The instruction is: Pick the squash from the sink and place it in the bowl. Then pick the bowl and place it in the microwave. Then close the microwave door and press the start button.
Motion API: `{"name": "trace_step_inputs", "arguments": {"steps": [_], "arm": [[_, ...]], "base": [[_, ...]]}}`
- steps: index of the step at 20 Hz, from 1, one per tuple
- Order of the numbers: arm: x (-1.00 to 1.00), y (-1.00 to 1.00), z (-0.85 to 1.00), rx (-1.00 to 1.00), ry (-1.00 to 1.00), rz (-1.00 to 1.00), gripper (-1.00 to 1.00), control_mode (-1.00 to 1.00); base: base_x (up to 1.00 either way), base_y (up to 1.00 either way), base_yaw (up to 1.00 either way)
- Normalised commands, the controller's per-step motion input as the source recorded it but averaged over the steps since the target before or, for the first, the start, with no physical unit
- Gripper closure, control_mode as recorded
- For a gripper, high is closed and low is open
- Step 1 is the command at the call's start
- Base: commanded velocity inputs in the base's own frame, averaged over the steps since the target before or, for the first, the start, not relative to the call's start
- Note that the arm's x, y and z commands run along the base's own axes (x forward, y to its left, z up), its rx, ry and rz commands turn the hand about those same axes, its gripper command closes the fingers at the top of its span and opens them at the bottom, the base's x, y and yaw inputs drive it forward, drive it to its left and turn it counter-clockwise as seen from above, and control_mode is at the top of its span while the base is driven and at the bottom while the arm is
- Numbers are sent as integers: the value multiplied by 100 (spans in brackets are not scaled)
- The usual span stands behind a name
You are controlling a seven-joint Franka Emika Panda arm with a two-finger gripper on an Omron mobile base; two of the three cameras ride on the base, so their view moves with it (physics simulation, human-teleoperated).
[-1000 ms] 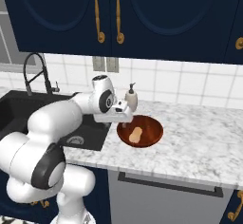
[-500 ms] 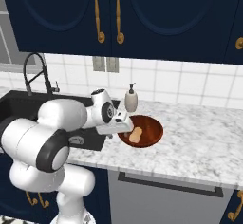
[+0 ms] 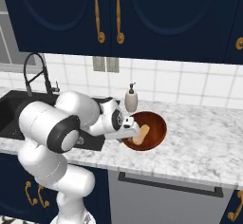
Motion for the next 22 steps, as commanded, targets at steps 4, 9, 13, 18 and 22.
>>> {"name": "trace_step_inputs", "arguments": {"steps": [4, 9, 13, 18, 22], "arm": [[0, 2, -12, -6, 5, 1, 100, -100], [-18, 0, 85, -8, 0, 3, 100, -100], [-77, 9, 100, -16, 3, 15, 100, -100], [-100, 51, 100, 0, 18, 17, 100, -100], [-89, 42, 100, 2, 8, 16, 100, -100]], "base": [[0, 0, 0], [0, 0, 0], [0, 0, 0], [0, 0, 0], [0, 0, 0]]}}
